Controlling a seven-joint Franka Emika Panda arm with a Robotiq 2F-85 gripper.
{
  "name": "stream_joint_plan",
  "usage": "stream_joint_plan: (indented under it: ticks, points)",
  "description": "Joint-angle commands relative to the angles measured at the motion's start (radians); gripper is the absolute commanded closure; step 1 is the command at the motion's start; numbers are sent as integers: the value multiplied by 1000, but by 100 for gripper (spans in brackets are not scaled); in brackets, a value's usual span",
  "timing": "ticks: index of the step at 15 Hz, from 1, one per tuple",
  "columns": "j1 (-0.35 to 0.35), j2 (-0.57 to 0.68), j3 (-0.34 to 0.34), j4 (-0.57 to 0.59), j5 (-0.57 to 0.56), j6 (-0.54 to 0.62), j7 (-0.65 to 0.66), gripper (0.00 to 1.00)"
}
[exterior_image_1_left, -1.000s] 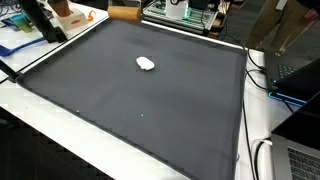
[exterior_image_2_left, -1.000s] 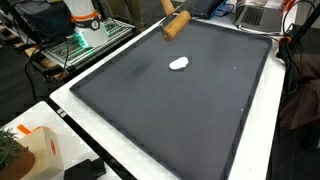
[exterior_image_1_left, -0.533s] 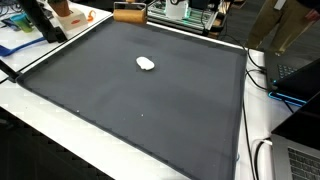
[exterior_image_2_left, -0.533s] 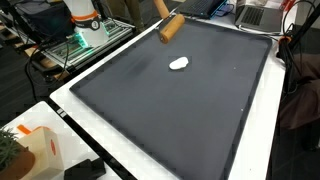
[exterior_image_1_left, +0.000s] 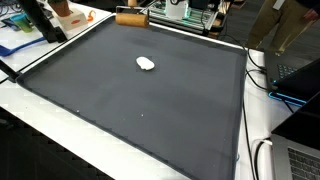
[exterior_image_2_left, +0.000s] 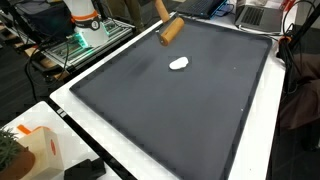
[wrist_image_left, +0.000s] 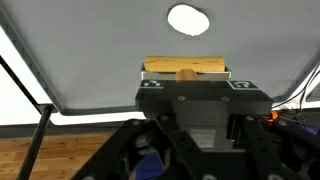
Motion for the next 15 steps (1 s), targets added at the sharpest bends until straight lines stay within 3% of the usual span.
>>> stream_joint_plan:
  ticks: [1, 4, 10, 15]
  points:
    - [-7, 11, 13, 13, -2, -15, 7, 77]
    - [-37, 61, 68, 77, -44, -88, 55, 77]
    - [-59, 193, 183, 313, -135, -344, 168, 77]
    - [-60, 343, 251, 509, -205, -414, 315, 77]
